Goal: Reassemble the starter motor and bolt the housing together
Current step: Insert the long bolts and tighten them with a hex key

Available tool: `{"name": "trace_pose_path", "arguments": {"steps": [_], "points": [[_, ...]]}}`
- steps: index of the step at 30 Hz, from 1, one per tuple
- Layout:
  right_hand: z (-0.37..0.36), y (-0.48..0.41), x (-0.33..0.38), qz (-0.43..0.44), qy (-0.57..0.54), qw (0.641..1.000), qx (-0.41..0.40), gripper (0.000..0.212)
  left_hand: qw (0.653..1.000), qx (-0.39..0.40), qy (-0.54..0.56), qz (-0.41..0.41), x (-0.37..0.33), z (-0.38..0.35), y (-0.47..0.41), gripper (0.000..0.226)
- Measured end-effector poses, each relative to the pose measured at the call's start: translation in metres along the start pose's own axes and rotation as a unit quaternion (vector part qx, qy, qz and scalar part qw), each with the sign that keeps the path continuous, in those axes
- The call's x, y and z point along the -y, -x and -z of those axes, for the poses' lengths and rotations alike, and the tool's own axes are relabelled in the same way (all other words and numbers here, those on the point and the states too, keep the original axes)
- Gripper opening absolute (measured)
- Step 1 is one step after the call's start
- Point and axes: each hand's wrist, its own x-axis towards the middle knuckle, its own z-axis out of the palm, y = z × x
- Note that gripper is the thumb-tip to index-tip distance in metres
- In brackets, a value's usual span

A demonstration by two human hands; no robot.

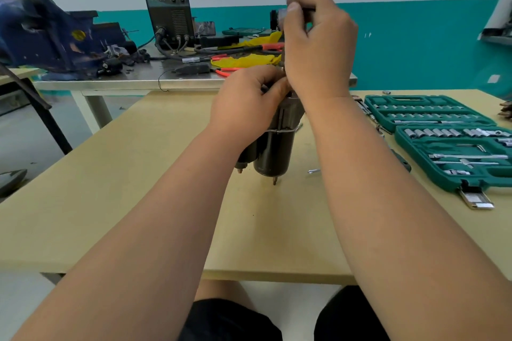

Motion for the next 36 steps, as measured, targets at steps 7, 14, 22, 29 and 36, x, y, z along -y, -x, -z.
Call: {"name": "trace_pose_path", "arguments": {"steps": [7, 14, 22, 29, 36], "points": [[0.029, -0.029, -0.02, -0.168, -0.422, 0.789, 0.414, 0.036, 0.996, 0.084, 0.026, -0.028, 0.01, 0.01, -0.008, 0.021], [0.026, -0.04, -0.033, -0.258, -0.546, 0.643, 0.471, 0.027, 0.993, 0.103, 0.048, -0.04, 0.015, 0.008, -0.011, 0.014], [0.02, -0.038, -0.036, -0.265, -0.583, 0.605, 0.473, 0.027, 0.992, 0.108, 0.058, -0.021, 0.013, 0.01, -0.01, 0.024], [0.021, -0.033, -0.043, -0.268, -0.6, 0.535, 0.531, 0.029, 0.99, 0.1, 0.094, -0.018, 0.016, 0.013, -0.011, 0.024], [0.02, -0.038, -0.038, -0.281, -0.59, 0.547, 0.524, 0.03, 0.99, 0.113, 0.089, -0.008, 0.014, 0.013, -0.012, 0.019]]}}
